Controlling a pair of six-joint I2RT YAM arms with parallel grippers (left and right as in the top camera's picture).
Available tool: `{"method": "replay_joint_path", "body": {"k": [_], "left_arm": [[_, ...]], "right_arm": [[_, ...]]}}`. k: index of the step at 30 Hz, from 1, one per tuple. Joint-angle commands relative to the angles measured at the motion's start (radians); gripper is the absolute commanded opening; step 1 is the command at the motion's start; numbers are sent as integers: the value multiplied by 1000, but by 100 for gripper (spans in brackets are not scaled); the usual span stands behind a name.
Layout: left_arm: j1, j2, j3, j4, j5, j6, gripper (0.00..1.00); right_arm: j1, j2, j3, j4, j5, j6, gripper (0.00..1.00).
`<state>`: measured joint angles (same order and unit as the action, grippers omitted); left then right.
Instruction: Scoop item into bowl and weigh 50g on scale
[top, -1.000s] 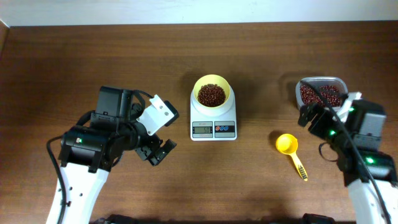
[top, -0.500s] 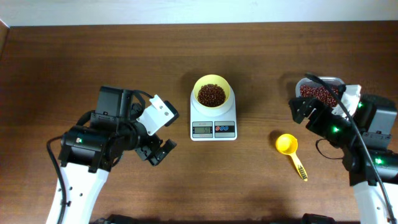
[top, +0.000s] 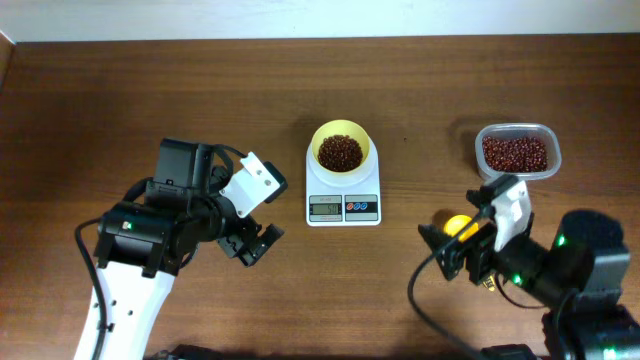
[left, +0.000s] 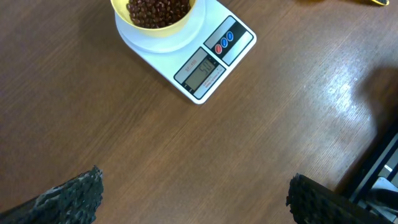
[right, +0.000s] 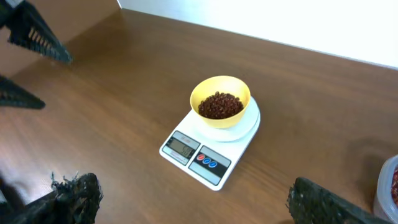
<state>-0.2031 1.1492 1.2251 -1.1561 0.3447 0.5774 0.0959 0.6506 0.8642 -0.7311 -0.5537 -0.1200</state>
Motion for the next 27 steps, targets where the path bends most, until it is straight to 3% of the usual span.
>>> {"method": "replay_joint_path", "body": {"k": [1,8,12,27], "left_arm": [[5,-5,16,2,15,11,99],[5,-5,16,2,15,11,99],[5,-5,16,2,15,11,99],[5,-5,16,2,14,11,99]], "right_arm": [[15,-127,-125,67,82,2,99],[15,-451,-395,142,121,31,99],[15,-538,-461,163,165,31,99],[15,-554,-532,196,174,19,99]]}}
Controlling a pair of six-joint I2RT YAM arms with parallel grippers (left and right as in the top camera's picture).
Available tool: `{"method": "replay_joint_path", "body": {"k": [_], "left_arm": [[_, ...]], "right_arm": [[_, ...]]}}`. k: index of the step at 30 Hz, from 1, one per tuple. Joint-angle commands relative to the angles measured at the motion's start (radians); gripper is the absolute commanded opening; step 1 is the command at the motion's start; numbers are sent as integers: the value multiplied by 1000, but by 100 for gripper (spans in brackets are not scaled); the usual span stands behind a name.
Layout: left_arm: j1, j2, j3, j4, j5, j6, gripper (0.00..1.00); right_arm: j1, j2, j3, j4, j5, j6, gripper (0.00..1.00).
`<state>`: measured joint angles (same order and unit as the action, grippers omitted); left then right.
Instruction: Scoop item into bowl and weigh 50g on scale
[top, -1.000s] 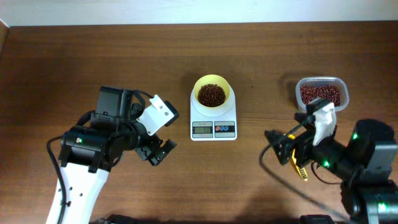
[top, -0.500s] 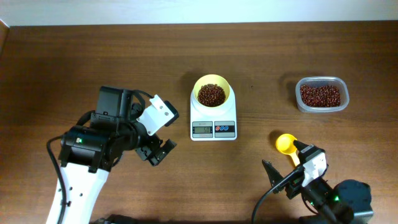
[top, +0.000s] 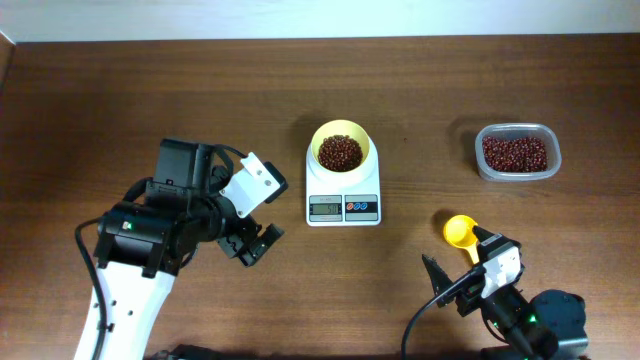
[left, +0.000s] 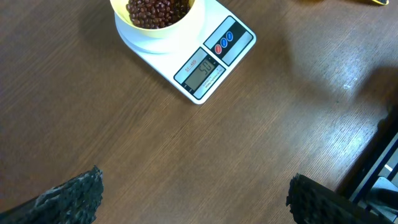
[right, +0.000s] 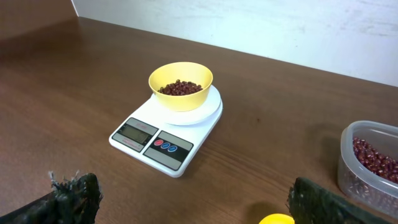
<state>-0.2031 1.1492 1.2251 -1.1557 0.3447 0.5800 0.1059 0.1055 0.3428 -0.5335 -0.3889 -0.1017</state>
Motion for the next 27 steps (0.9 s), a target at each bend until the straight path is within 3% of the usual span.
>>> {"method": "replay_joint_path", "body": {"k": [1,17,23,27], "left_arm": [[5,-5,16,2,14,9,99],[5,-5,16,2,15,9,99],[5,-5,16,2,15,9,99],[5,-5,16,2,15,9,99]], "right_arm": [[5,-9,-18,0,21,-12,99],[-22,-90,-80,52,211,-21,99],[-121,-102,-124,154,191,-21,99],[-120,-102,-241,376,166,-22,99]]}}
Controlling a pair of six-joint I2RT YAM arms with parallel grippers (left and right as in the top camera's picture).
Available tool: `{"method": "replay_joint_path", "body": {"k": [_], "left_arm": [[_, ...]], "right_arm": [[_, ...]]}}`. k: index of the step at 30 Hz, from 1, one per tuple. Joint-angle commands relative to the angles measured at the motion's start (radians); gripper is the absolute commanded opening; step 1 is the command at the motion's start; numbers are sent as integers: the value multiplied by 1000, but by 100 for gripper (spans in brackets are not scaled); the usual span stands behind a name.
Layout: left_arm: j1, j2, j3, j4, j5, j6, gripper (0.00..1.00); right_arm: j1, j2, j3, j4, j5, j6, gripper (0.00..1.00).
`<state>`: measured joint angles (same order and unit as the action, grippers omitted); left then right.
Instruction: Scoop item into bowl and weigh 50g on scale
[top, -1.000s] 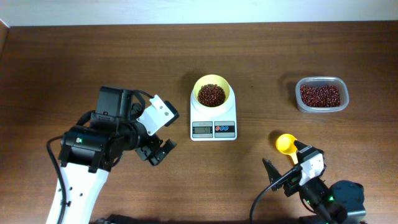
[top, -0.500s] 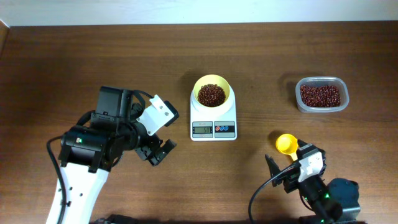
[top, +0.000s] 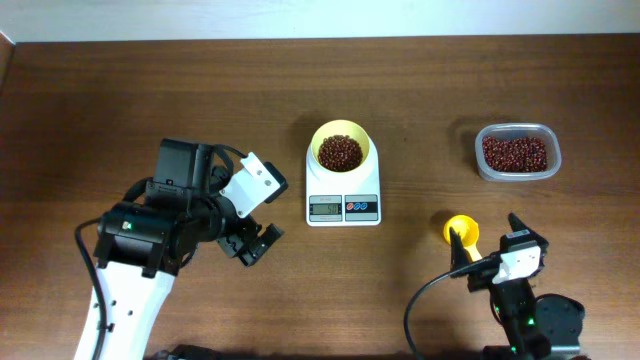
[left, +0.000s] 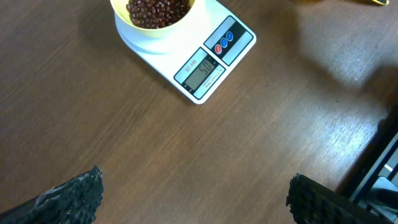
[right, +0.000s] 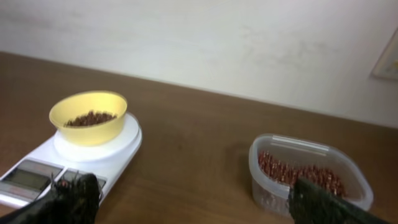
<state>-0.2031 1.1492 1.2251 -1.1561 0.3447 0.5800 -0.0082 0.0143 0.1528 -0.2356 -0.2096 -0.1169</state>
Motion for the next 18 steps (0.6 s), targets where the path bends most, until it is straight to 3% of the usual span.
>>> {"method": "replay_joint_path", "body": {"k": [1,5,18], "left_arm": [[5,-5,16,2,14,9,99],[5,-5,16,2,14,9,99],[5,-5,16,2,14,9,99]], "right_arm": [[-6,-11,-66,101,-5,-6,99],[-6,-11,-147,176,-14,-6,99],[-3,-11,-147,173,-7,-6,99]]}}
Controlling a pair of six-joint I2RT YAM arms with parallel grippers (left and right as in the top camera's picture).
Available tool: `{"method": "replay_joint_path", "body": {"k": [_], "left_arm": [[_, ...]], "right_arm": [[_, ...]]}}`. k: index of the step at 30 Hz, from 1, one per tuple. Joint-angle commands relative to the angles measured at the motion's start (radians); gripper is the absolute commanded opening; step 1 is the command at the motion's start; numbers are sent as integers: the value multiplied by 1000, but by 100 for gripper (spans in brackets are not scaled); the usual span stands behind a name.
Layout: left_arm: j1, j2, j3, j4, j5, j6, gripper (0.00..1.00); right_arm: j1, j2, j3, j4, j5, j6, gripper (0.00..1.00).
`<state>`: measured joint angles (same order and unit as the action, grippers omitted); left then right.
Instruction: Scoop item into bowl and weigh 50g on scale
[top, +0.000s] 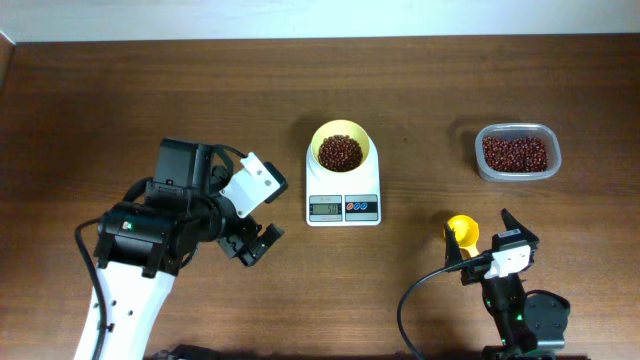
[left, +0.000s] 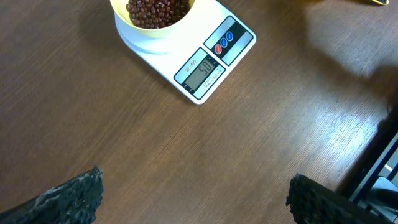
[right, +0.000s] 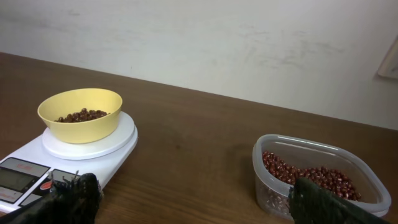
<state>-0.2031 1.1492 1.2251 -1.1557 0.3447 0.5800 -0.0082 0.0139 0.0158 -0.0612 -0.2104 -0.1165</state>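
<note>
The yellow bowl with red beans sits on the white scale, whose display reads 50. The bowl and scale also show at the left of the right wrist view. A clear container of beans stands at the back right. The yellow scoop lies on the table beside my right gripper, which is open and holds nothing. My left gripper hangs open left of the scale, nothing in it.
The brown table's front edge runs just below the right arm's base. A pale wall rises behind the table's back edge. The left arm's body takes up the front left.
My right gripper has shifted slightly to the left near the front edge, still open and facing the back wall. Left arm, scoop, bowl and scale have not moved.
My right gripper was open over the scoop, in front of the bean container. Then it was back near the front edge, with the scoop lying free on the table. It then faced the back wall and stays there. The scale has read 50 throughout.
</note>
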Motion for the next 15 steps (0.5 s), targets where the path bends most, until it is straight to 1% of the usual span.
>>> {"method": "replay_joint_path", "body": {"k": [1,5,15], "left_arm": [[5,-5,16,2,15,9,99],[5,-5,16,2,15,9,99],[5,-5,16,2,14,9,99]], "right_arm": [[-3,-11,-10,-2,-7,-6,99],[19,-11,-10,-1,-13,-7,99],[20,-10,-10,2,-13,-7,99]]}}
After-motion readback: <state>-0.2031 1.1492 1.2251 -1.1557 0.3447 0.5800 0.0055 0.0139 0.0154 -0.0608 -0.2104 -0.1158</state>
